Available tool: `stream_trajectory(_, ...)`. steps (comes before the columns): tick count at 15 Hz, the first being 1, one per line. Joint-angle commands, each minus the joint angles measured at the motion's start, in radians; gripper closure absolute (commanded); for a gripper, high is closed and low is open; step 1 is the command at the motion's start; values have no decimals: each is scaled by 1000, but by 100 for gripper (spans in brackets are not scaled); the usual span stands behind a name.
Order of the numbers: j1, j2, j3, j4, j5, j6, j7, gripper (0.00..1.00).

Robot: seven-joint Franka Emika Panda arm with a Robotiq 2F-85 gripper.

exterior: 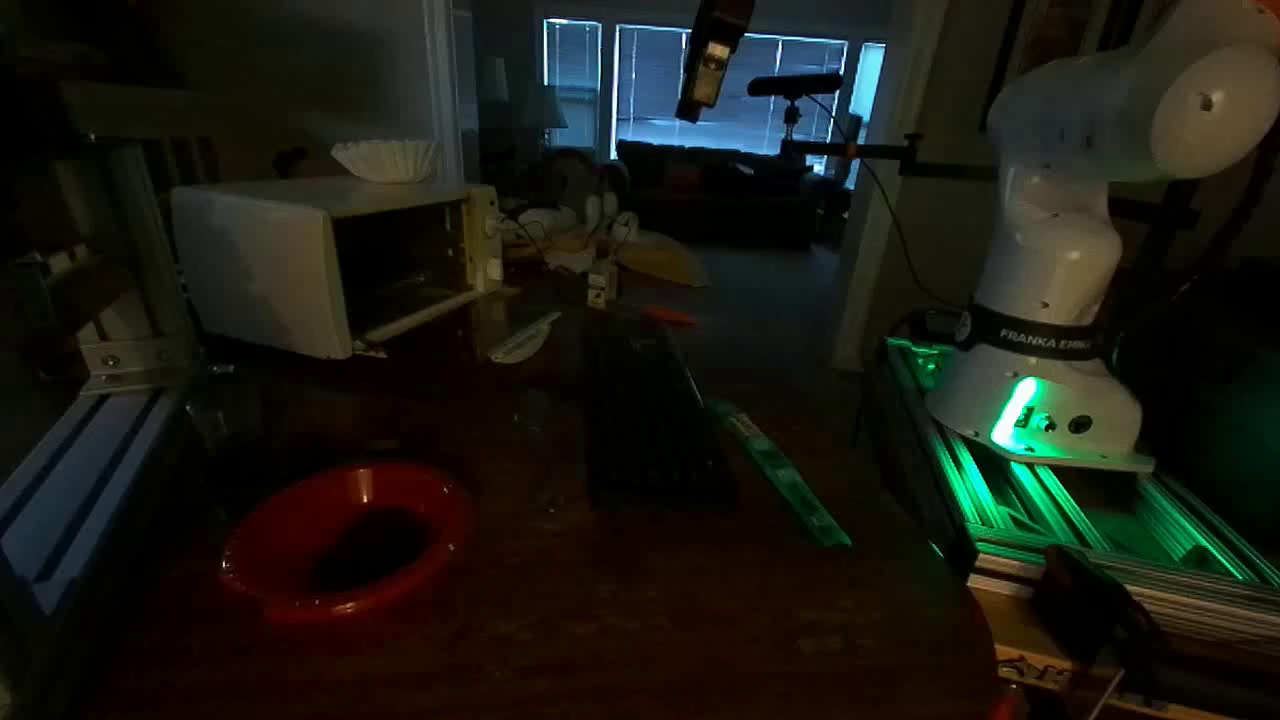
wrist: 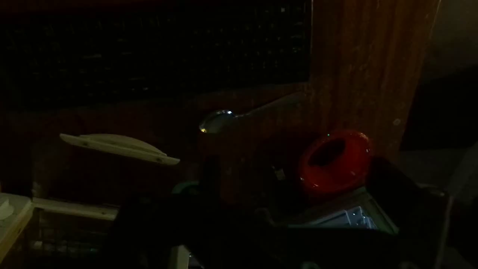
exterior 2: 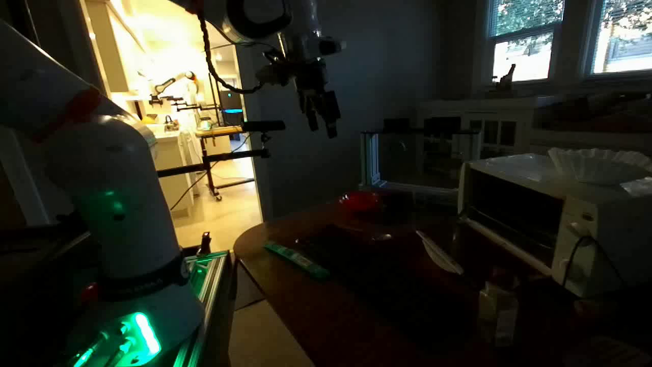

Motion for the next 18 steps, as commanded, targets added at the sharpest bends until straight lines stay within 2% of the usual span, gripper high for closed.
stream_trajectory(1, -4, 0, 4, 2, 3, -4, -2, 0)
stream_trajectory(8, -16, -6, 0, -1, -15, 12, -14, 0)
stream_trajectory(12, -136, -35, -68, -5, -103, 0, -23, 0)
stream_trajectory(18, -282, 6, -203, -18, -186, 5, -95, 0)
